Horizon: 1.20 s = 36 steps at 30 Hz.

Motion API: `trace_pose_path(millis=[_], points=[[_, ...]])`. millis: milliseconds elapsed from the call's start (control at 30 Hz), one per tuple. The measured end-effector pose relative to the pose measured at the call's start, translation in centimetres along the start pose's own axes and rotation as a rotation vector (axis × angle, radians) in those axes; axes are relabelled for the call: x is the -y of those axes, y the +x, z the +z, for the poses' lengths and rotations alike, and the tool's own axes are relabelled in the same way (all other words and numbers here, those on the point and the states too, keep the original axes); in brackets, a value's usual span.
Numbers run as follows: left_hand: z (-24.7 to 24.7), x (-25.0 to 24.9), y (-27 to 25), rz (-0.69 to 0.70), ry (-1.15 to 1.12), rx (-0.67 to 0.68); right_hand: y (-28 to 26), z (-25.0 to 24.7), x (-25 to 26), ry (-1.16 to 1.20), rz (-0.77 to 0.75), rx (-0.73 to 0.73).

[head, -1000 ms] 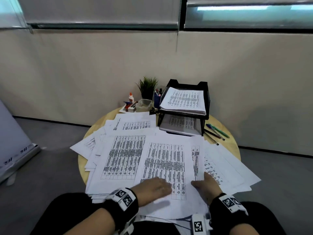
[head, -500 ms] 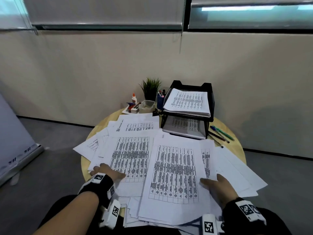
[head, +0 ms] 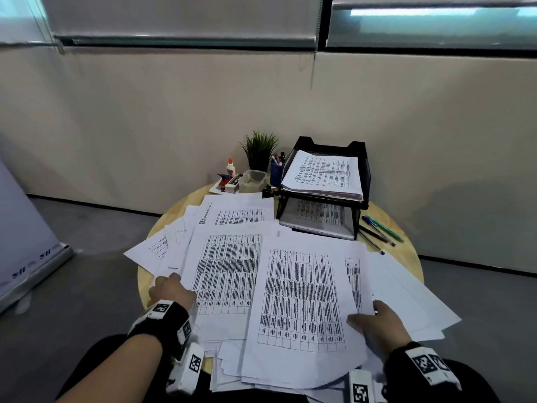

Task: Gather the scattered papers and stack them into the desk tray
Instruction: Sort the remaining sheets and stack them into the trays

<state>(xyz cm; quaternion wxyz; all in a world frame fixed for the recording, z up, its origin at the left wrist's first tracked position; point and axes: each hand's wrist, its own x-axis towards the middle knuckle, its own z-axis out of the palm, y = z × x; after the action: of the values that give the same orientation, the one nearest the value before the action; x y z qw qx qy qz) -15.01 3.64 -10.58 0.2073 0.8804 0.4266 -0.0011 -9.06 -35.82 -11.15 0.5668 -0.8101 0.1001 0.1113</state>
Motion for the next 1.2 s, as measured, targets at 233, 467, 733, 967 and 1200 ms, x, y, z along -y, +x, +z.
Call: trace_pose_path(millis=[233,467,733,967,1200], points=[[-0.1,-0.3,0.2,0.109,-0.272,0.067,2.3,0.8,-2.1,0.025,0.027,0.001],[-3.4,-0.9,0.7,0.195,-0.469,-0.093,1.3,0.0,-0.5,-0.061,0.014,-0.065],[-11.3,-3.5,-0.7,0.233,-0.796,-0.309,1.5,-0.2,-0.6,-0.183,-0.032,-0.064],[-9.7,-4.4,-3.2,0.293,-0.825,-0.032,1.8,0.5,-1.1,-0.103,0.018,-0.042],[-3.0,-4.2,-6.1,0.280,-0.339,0.209,0.5,-0.1,0.3,-0.108,0.037,0.008]])
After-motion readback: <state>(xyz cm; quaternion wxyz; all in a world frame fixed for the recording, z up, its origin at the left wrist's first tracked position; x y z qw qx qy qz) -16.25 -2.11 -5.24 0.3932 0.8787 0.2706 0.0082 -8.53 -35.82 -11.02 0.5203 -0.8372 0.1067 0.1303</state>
